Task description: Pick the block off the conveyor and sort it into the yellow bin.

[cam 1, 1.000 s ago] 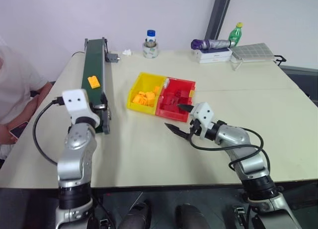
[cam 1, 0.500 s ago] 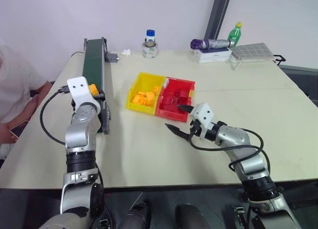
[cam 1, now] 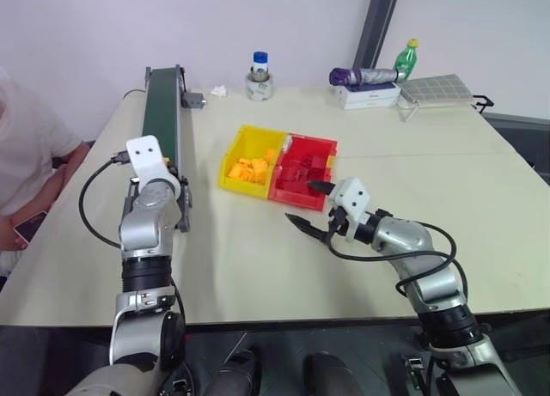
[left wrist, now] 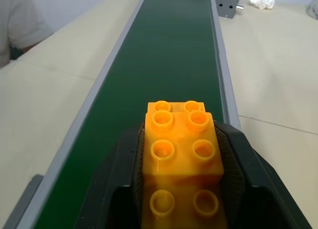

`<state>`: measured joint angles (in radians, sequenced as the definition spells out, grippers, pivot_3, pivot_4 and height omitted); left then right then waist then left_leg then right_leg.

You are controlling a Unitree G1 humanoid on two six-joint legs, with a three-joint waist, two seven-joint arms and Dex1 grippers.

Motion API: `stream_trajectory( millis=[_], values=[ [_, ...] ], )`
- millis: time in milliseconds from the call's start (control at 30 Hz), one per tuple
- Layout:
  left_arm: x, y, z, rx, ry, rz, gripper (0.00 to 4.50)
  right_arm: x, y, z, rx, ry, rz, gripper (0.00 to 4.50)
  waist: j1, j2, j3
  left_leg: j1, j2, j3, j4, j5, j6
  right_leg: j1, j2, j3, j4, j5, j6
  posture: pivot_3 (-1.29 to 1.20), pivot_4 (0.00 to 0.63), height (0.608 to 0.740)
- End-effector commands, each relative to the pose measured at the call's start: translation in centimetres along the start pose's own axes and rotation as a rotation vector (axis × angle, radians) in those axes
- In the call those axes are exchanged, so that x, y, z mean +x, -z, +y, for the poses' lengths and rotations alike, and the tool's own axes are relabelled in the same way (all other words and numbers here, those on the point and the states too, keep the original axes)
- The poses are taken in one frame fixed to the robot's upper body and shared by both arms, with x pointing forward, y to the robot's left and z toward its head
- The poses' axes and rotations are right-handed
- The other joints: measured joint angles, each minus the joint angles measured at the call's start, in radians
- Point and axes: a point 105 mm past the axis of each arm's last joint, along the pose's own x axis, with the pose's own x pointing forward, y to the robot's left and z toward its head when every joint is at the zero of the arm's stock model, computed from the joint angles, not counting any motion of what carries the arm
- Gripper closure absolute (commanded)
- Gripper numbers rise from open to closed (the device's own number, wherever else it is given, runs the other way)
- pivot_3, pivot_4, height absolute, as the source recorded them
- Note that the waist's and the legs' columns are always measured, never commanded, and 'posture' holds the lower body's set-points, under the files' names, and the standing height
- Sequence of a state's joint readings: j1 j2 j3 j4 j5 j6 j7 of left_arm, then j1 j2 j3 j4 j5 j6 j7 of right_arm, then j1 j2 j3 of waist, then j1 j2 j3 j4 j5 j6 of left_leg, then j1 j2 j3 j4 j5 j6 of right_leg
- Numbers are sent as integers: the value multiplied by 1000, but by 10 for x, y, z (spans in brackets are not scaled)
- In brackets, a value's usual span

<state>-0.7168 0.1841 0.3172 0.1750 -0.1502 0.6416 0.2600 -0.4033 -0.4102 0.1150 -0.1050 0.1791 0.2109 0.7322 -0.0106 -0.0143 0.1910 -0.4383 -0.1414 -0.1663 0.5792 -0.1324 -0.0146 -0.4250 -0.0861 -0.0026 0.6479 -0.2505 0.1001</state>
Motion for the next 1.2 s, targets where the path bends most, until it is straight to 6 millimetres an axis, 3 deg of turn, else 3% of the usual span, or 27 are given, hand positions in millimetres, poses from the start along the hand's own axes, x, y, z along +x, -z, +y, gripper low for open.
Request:
stream_trajectory(
  millis=[33, 100, 233, 333, 433, 600, 633, 800, 833, 1033, 1200],
  values=[
    [-11, -45, -20, -110, 133, -184, 3140, 1, -14, -1, -36, -1, -47, 0, 0, 0, 0, 0, 0, 0, 0, 0, 0, 0, 0, 0, 0, 0, 0, 0, 150, 740],
    [-16, -54, -32, -132, 214, -232, 3140, 2, -15, -1, -36, -1, -47, 0, 1, 0, 0, 0, 0, 0, 0, 0, 0, 0, 0, 0, 0, 0, 0, 0, 150, 740],
    [-35, -62, -81, -67, 479, -301, 3140, 3, -16, -2, -39, 0, -51, 0, 3, 0, 0, 0, 0, 0, 0, 0, 0, 0, 0, 0, 0, 0, 0, 0, 150, 740],
    [-40, -51, -116, 12, 614, -274, 3140, 3, -16, -3, -41, 1, -51, 0, 3, 0, 0, 0, 0, 0, 1, 0, 0, 1, 0, 0, 0, 0, 0, 0, 150, 740],
    [-36, -41, -139, 41, 674, -241, 3140, 3, -16, -3, -43, 5, -50, 0, 2, 0, 0, 0, 0, 0, 1, 0, 0, 1, 0, 0, 0, 0, 0, 0, 150, 740],
    [-25, -44, -162, 61, 663, -256, 3140, 0, -16, -3, -45, 15, -48, 0, -4, 0, 0, 0, 0, 0, 0, 1, 1, 0, 0, 0, 0, 0, 0, 0, 150, 740],
    [-23, -45, -165, 65, 663, -263, 2640, 0, -16, -4, -45, 18, -47, 0, -3, 0, 0, 0, 0, 0, 0, 1, 2, 0, 0, 0, 0, 0, 0, 0, 150, 740],
    [-13, -47, -167, 75, 613, -267, 284, -2, -15, -3, -46, 28, -43, 0, -1, 0, 0, 0, 0, 0, 0, 1, 2, 0, 0, 0, 0, 0, 1, 0, 150, 740],
    [-13, -48, -169, 59, 627, -263, 40, -3, -15, -3, -45, 30, -42, 0, 0, 0, 0, 0, -1, 0, 0, 1, 2, 0, 0, 0, 0, 1, 2, 0, 150, 740],
    [-28, -57, -163, 21, 757, -329, 40, -3, -15, -3, -45, 35, -42, 0, -5, 0, 0, 0, -1, 0, 0, 1, 2, 0, 0, 0, 0, 1, 2, 0, 150, 740],
    [-51, -50, -127, 4, 889, -311, 40, -5, -16, -4, -42, 44, -46, 0, -11, 0, 0, 0, 0, 0, 0, 1, 2, -1, 0, 1, 1, 1, 1, 0, 150, 740]
  ],
)
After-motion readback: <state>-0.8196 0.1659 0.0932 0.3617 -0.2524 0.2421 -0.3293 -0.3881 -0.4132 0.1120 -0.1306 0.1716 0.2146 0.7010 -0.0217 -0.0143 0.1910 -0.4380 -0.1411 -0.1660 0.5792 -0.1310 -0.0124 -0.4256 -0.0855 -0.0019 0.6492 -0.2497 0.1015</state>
